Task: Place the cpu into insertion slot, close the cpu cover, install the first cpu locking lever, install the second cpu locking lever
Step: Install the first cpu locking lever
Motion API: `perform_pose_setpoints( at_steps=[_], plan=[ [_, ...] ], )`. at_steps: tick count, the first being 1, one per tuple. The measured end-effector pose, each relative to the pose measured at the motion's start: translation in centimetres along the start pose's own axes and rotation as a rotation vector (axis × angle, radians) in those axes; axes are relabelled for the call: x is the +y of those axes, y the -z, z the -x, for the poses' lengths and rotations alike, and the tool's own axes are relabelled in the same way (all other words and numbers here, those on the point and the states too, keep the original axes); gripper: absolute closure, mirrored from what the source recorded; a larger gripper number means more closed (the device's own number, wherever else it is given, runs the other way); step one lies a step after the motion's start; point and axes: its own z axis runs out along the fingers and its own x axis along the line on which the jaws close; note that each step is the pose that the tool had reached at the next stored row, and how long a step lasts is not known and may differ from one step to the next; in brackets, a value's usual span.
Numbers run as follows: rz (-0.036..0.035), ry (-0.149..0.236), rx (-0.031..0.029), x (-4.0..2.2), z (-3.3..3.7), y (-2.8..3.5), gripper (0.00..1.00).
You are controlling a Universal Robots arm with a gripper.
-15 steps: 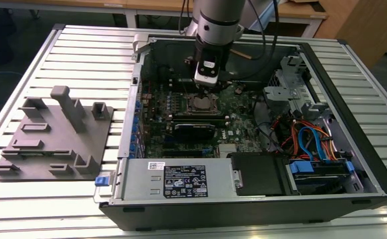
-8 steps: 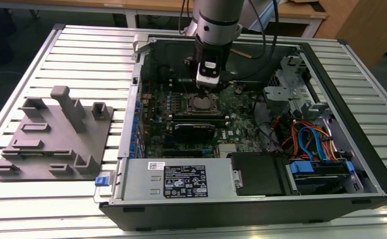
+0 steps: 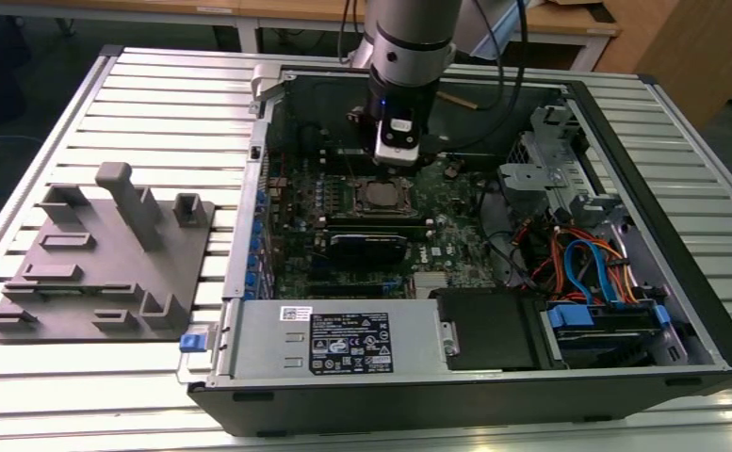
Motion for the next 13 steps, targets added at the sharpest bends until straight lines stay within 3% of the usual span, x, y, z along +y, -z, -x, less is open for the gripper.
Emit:
perform_pose_setpoints(
  at_steps=[3,10,13],
  plan=[
    [0.0057,0.038,-0.0076,-0.01,0.01,-0.01,0.89],
    [0.0059,0.148,-0.0103,-0.02,0.01,-0.01,0.89],
    [0.0130,0.183,-0.0210,-0.01,0.01,-0.05,0.89]
  ],
)
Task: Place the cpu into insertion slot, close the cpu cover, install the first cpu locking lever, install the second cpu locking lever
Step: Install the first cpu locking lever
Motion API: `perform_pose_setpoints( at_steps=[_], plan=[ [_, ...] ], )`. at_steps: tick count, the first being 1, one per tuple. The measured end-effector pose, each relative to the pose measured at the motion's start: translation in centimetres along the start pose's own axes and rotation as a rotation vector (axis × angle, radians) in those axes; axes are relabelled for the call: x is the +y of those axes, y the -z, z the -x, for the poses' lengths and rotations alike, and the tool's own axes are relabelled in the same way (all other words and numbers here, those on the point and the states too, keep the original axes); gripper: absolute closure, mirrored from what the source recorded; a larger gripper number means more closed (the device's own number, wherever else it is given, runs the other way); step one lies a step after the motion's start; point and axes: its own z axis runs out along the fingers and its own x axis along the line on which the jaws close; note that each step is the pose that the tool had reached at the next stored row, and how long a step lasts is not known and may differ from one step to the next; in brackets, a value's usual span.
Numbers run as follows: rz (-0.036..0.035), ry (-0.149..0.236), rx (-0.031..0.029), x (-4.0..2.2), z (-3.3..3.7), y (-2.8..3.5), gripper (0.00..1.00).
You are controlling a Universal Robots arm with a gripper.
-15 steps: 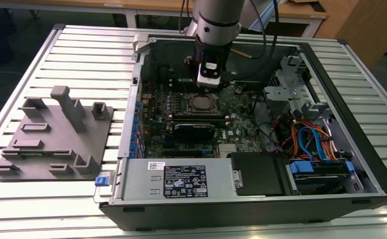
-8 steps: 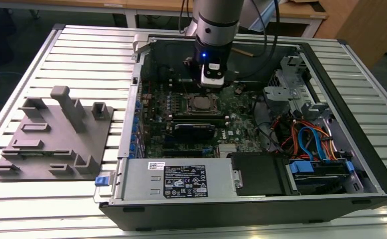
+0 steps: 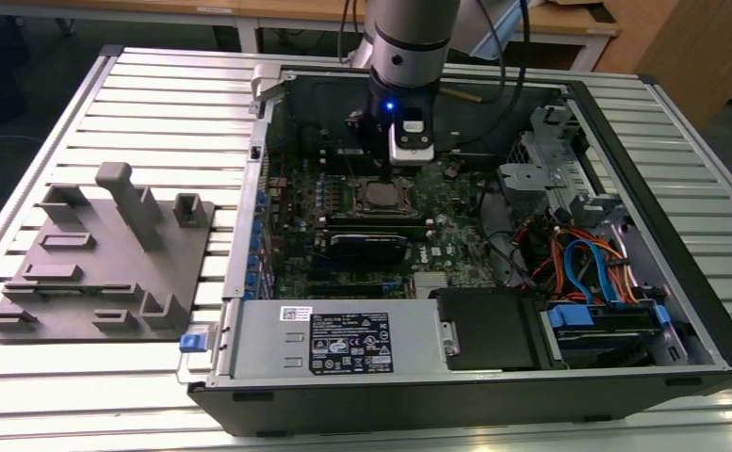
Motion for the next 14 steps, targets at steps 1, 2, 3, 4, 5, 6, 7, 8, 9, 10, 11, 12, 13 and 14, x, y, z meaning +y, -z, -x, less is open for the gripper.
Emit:
perform_pose_setpoints(
  at_steps=[1,2,3,4,5,6,7,8,9,10,11,12,13,14],
  plan=[
    [0.0018,0.010,-0.0029,0.00,0.00,-0.01,0.89],
    [0.0020,0.023,-0.0029,0.00,0.00,-0.01,0.89],
    [0.0017,0.040,-0.0020,0.00,0.00,-0.01,0.89],
    [0.0014,0.058,-0.0009,0.00,0.00,-0.01,0.89],
    [0.0010,0.076,0.0002,0.00,0.00,-0.01,0.89],
    [0.0007,0.094,0.0014,-0.01,0.00,-0.01,0.89],
    [0.0004,0.113,0.0026,-0.01,0.00,-0.02,0.89],
    [0.0002,0.132,0.0037,-0.01,0.00,-0.02,0.89],
    [0.0000,0.149,0.0049,0.00,0.00,-0.03,0.89],
    [-0.0004,0.168,0.0060,-0.01,0.00,-0.03,0.89],
    [-0.0005,0.184,0.0067,-0.01,0.00,-0.03,0.89],
    [-0.0004,0.200,0.0071,-0.01,0.00,-0.04,0.89],
    [-0.0004,0.215,0.0076,0.00,0.00,-0.05,0.89],
    [-0.0005,0.230,0.0081,-0.01,0.00,-0.05,0.89]
  ],
)
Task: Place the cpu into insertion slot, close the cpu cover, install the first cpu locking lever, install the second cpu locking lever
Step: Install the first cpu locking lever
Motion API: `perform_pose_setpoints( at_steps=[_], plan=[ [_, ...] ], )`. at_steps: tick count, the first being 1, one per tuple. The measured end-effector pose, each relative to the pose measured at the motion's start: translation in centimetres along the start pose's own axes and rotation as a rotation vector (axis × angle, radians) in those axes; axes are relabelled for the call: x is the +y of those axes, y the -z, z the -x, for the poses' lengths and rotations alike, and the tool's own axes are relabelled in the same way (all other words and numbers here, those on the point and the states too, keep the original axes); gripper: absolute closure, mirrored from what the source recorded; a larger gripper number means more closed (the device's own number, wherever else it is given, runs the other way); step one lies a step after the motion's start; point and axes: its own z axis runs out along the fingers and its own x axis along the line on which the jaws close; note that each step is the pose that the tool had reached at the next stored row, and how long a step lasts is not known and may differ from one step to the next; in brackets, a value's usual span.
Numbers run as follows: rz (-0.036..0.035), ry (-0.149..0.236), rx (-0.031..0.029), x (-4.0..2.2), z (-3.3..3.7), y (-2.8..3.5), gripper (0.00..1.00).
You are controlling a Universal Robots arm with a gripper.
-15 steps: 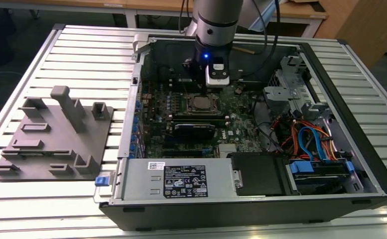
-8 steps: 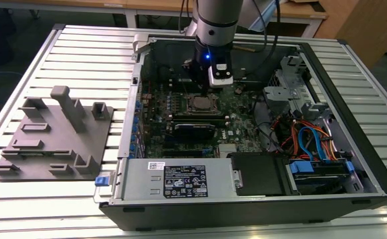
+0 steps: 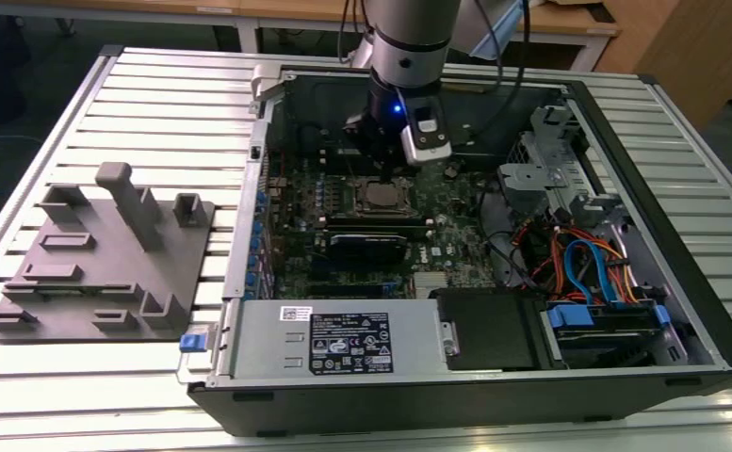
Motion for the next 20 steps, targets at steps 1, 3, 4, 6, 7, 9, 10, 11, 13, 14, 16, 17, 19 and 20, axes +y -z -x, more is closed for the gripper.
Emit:
perform_pose_setpoints(
  at_steps=[1,3,4,6,7,9,10,11,13,14,16,17,19,20],
  plan=[
    [0.0000,0.014,0.0007,0.00,0.00,0.00,0.89],
    [-0.0003,0.042,0.0023,0.00,0.00,-0.01,0.89],
    [-0.0005,0.056,0.0032,-0.01,0.00,-0.01,0.89],
    [-0.0007,0.081,0.0047,-0.01,0.00,-0.01,0.89],
    [-0.0008,0.093,0.0055,-0.01,0.00,-0.02,0.89],
    [-0.0010,0.114,0.0068,-0.01,-0.01,-0.02,0.89],
    [-0.0012,0.125,0.0075,-0.02,-0.01,-0.02,0.89],
    [-0.0013,0.136,0.0081,-0.02,-0.02,-0.02,0.89],
    [-0.0015,0.156,0.0094,-0.03,-0.03,-0.03,0.89],
    [-0.0016,0.166,0.0100,-0.04,-0.04,-0.03,0.89],
    [-0.0018,0.184,0.0110,-0.05,-0.06,-0.03,0.89],
    [-0.0018,0.193,0.0114,-0.05,-0.08,-0.03,0.89],
    [-0.0020,0.208,0.0123,-0.06,-0.11,-0.03,0.89],
    [-0.0020,0.217,0.0128,-0.07,-0.13,-0.03,0.89]
  ],
)
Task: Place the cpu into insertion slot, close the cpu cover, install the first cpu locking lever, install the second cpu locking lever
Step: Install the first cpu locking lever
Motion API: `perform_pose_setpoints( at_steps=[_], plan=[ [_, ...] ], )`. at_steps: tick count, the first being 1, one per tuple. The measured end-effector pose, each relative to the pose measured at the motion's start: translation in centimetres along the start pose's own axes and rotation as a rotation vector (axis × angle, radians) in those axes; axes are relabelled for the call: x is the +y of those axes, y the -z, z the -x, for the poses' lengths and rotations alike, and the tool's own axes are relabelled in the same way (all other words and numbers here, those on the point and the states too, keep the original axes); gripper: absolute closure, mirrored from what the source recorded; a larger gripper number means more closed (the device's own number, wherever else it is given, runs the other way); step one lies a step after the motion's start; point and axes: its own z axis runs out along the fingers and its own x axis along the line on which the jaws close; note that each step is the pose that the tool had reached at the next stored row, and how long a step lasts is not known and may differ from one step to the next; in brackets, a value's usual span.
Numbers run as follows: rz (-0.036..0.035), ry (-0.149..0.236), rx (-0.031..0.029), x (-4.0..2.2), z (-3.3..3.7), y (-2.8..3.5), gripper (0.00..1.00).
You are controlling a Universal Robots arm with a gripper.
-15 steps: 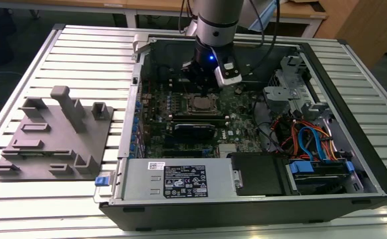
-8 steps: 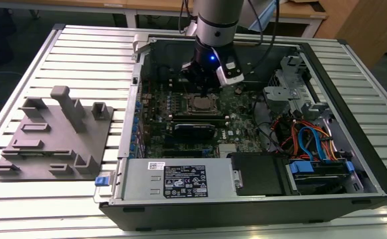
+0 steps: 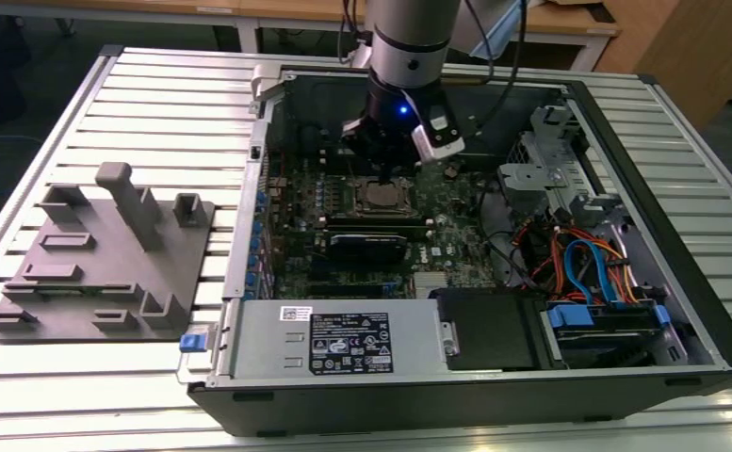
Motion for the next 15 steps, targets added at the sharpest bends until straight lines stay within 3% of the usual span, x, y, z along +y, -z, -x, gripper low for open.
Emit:
perform_pose_setpoints(
  at_steps=[10,15],
  plan=[
    [-0.0006,0.052,0.0002,-0.02,-0.53,-0.01,0.89],
    [-0.0162,0.056,-0.0025,-0.04,-0.85,-0.01,0.89]
  ],
)
